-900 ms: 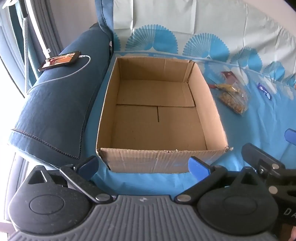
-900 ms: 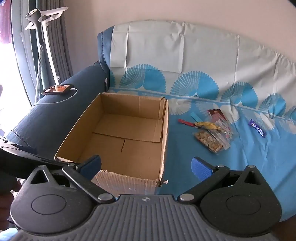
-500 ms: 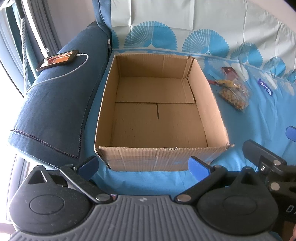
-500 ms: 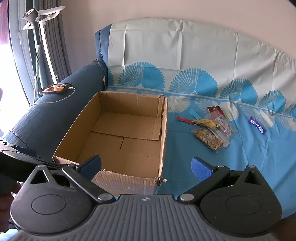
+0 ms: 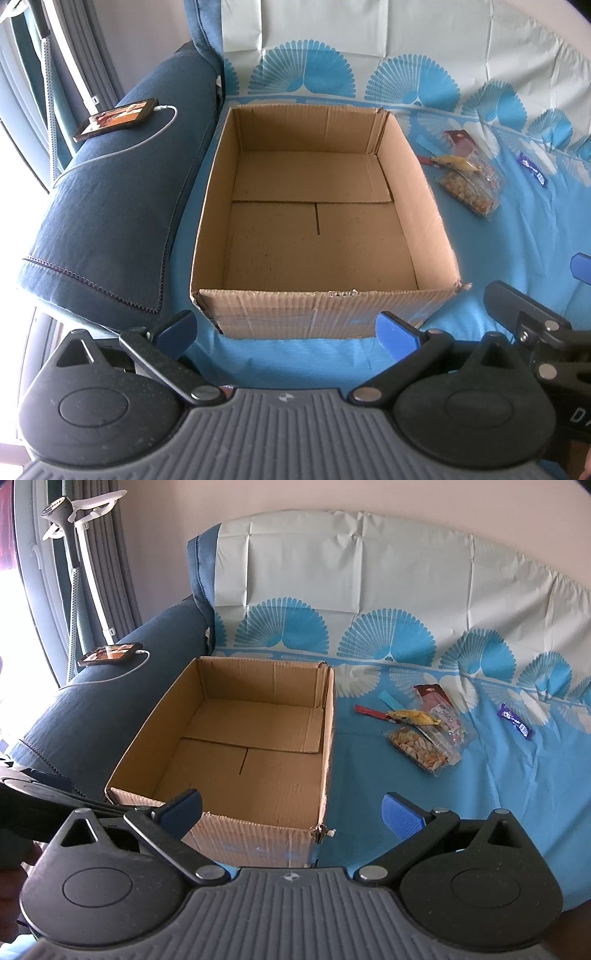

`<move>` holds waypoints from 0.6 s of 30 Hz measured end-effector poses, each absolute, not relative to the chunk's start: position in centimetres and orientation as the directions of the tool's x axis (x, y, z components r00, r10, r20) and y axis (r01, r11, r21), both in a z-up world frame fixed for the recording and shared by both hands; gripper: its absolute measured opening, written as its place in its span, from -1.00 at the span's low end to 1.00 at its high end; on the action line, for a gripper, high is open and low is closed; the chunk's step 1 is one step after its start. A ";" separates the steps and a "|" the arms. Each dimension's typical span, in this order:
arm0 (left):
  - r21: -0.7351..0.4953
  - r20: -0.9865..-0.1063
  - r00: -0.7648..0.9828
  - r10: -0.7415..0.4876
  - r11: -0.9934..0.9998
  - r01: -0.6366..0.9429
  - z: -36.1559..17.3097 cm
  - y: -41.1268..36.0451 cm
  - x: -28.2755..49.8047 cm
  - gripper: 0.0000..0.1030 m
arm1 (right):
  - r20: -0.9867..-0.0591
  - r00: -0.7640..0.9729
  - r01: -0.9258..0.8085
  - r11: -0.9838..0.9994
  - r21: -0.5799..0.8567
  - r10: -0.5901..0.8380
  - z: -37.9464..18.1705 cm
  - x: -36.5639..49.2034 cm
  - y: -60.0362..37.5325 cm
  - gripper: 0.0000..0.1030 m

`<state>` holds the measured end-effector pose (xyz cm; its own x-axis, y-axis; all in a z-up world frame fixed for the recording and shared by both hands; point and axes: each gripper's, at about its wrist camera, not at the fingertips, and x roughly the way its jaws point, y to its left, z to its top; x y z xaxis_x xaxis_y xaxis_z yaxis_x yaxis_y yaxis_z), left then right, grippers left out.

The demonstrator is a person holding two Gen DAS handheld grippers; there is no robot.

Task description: Organize snacks

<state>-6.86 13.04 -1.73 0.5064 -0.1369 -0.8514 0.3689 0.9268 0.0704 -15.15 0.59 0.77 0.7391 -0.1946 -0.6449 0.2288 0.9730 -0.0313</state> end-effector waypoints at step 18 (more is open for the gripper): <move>0.096 -0.854 0.505 -0.121 0.919 0.382 -2.1 12.5 -7.2 1.00 | -0.659 0.736 0.244 0.968 0.050 -0.152 0.5 -15.1 -0.1 1.00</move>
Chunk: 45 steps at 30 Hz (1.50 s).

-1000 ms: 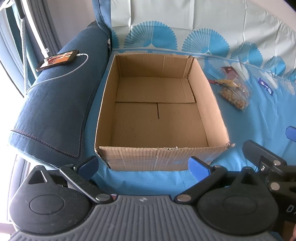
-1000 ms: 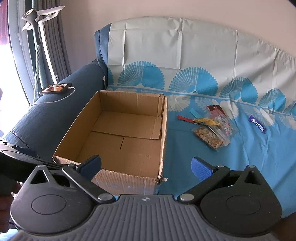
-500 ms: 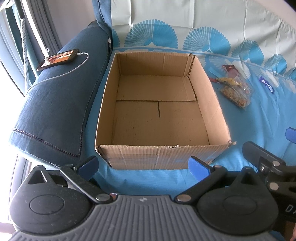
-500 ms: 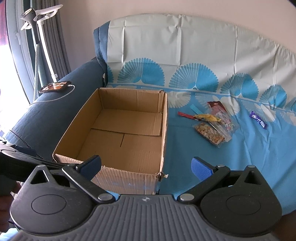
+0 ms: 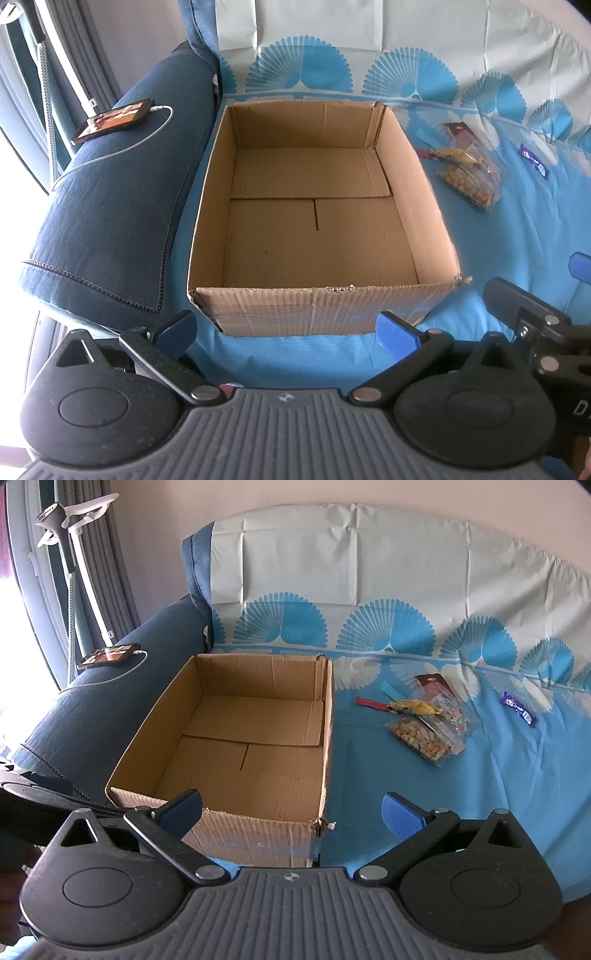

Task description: Organize snacks

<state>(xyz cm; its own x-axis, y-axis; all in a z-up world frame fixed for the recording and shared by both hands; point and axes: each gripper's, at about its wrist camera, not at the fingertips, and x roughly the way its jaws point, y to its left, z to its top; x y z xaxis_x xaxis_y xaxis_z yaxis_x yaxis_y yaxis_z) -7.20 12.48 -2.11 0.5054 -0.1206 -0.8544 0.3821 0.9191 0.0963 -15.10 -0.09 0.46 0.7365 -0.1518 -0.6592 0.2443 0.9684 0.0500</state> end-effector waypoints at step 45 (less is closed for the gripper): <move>0.250 -0.876 0.475 0.090 0.925 0.287 0.4 4.3 2.7 1.00 | -0.850 0.487 0.196 0.974 -0.116 -0.199 -21.2 8.1 -26.3 0.84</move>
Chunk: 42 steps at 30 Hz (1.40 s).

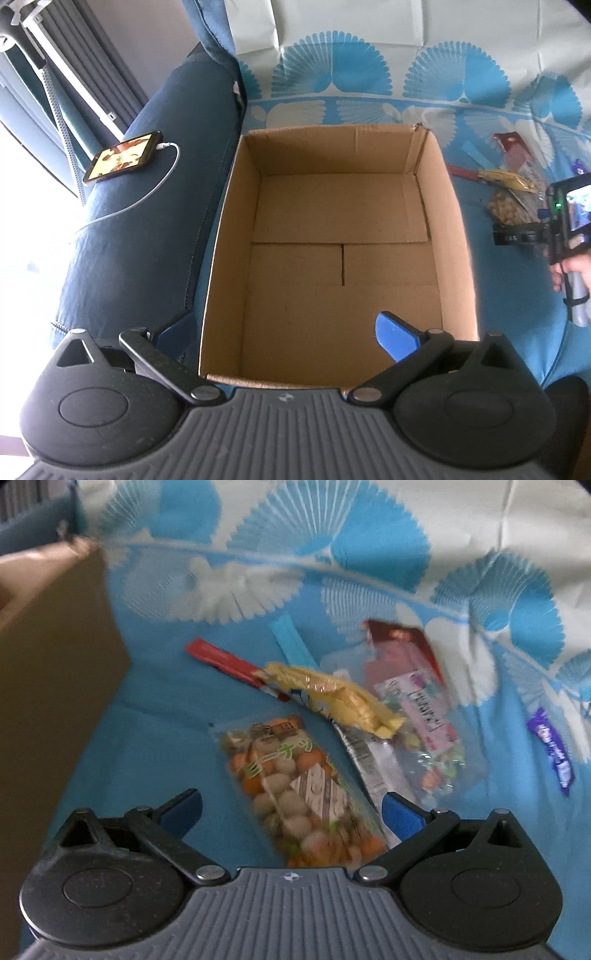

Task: Organize snacks
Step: 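Grasp the yellow wafer bar with the left tool while the right tool grasps the peanut bag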

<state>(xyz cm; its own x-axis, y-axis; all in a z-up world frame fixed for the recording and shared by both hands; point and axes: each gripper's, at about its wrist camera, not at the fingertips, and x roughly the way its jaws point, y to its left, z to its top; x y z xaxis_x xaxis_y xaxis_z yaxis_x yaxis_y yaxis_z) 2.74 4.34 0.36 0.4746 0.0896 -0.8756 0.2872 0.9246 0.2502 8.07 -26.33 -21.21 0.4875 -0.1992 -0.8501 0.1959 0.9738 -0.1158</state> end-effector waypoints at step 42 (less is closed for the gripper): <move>0.099 -0.994 0.073 0.077 0.922 0.374 -24.2 -33.0 21.3 1.00 | -0.812 0.370 0.818 0.573 0.054 -0.451 -22.8 -9.3 -32.6 0.62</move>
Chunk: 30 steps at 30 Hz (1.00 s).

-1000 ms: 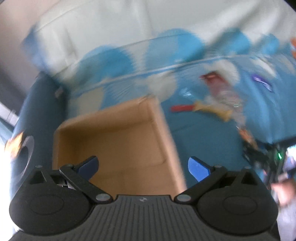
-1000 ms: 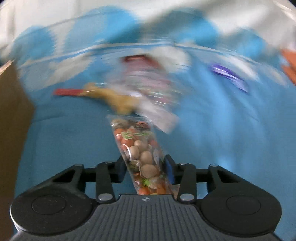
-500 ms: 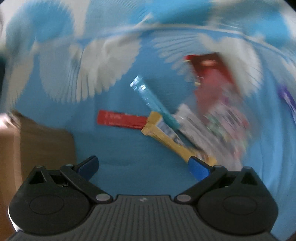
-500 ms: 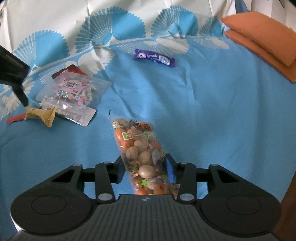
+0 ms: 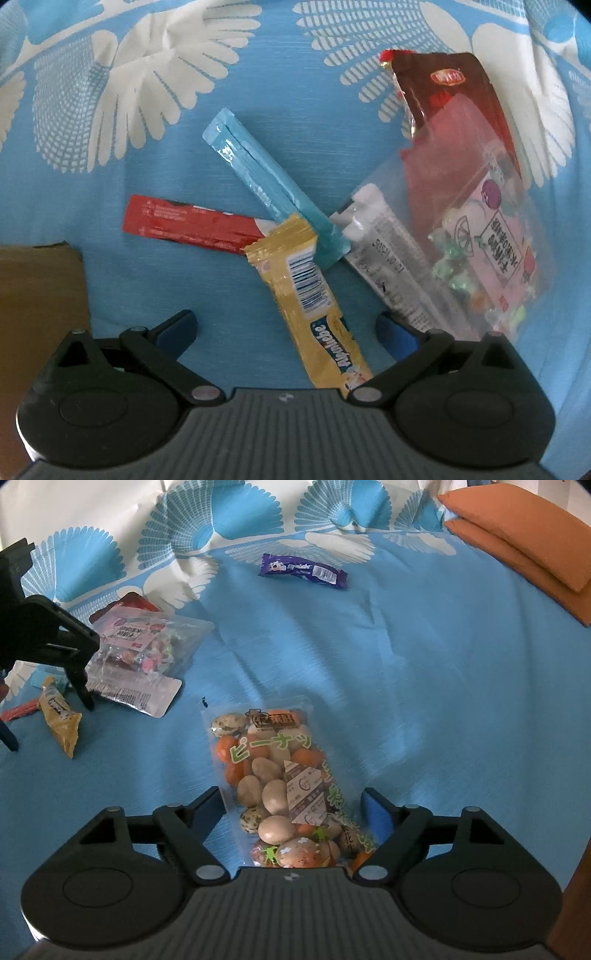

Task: Organize snacks
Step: 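Grasp the yellow wafer bar with the left tool while the right tool grasps the peanut bag, then carry the wafer bar and peanut bag over the cardboard box with both tools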

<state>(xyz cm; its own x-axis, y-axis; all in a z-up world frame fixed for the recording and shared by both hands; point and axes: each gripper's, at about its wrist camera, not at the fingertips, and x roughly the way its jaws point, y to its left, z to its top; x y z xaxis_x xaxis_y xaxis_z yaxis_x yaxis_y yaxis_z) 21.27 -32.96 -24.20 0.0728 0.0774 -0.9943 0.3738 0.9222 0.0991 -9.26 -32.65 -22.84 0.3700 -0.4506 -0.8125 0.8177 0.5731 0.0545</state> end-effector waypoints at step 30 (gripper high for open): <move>-0.004 -0.869 0.397 -0.297 0.805 0.594 0.6 -11.6 1.1 -0.74 | -0.579 0.654 0.685 0.706 0.180 -0.487 -5.8 -17.6 -23.3 -0.35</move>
<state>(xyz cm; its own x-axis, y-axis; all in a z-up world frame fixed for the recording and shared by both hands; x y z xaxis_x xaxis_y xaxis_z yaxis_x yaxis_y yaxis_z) 1.10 -11.56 0.56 0.3966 -0.2971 -0.8686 0.5936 0.8047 -0.0042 -17.61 -23.31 -5.79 0.6538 -0.4869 -0.5792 0.6851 0.7058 0.1800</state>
